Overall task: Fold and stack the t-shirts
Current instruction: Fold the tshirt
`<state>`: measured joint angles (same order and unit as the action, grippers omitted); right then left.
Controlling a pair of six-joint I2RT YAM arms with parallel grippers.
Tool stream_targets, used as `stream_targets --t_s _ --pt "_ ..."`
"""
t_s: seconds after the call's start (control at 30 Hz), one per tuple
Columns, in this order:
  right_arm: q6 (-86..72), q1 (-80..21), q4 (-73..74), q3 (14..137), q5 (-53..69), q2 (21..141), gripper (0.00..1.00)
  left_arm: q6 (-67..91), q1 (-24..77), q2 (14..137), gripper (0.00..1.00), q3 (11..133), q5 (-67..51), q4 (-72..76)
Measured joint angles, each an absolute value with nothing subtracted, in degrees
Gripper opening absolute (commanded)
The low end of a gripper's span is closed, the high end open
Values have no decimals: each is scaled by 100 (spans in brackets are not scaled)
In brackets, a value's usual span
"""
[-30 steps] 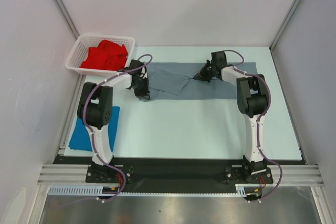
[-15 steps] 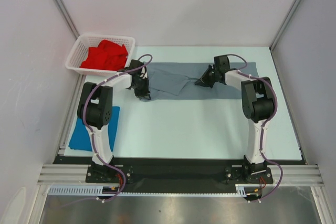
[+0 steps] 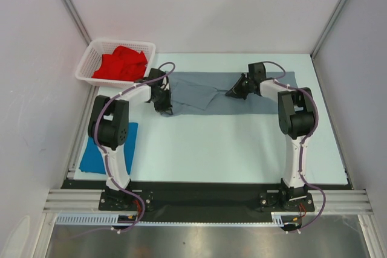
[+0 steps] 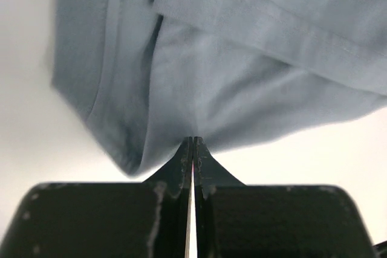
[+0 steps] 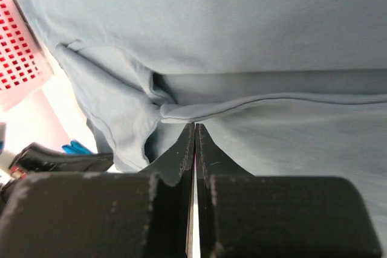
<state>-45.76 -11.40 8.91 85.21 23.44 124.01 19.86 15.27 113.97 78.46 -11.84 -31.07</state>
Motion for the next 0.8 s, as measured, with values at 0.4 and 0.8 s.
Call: stream_targets --t_s 0.4,0.8 --pt "-3332 521 3076 8949 1216 11343 14 1890 1540 9776 10 7754 -657 -3138" --pt "-2532 1592 3428 7905 200 11043 3 2049 1573 10958 6 7463 -915 -2692"
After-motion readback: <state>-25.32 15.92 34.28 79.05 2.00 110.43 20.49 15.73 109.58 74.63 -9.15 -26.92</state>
